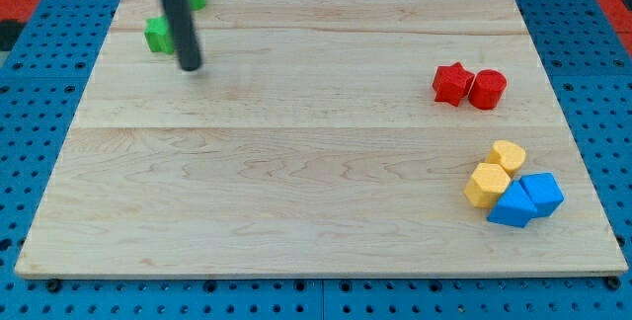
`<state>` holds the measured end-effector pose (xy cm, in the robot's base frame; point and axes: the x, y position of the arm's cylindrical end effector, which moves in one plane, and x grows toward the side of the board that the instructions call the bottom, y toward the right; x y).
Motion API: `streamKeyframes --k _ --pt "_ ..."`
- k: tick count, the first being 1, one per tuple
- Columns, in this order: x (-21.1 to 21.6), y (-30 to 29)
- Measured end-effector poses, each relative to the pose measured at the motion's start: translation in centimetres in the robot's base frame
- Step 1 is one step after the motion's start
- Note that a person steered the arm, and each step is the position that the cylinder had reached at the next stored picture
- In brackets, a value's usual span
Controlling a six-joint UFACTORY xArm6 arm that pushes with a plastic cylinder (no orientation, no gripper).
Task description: Place the green star on top of the red star
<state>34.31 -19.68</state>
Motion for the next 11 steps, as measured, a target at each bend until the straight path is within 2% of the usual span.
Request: streamKeyframes --k 1,2,3,5,7,8,10,11 --pt "-1.1 -8.0" --pt "-3.7 -8.6" --pt "-5.7 -4.6" --pt "-5.7 4.5" --pt "-7.9 14.0" --pt "-7.3 18.2" --pt "-9.2 24.5" --pt "-8.0 27.2"
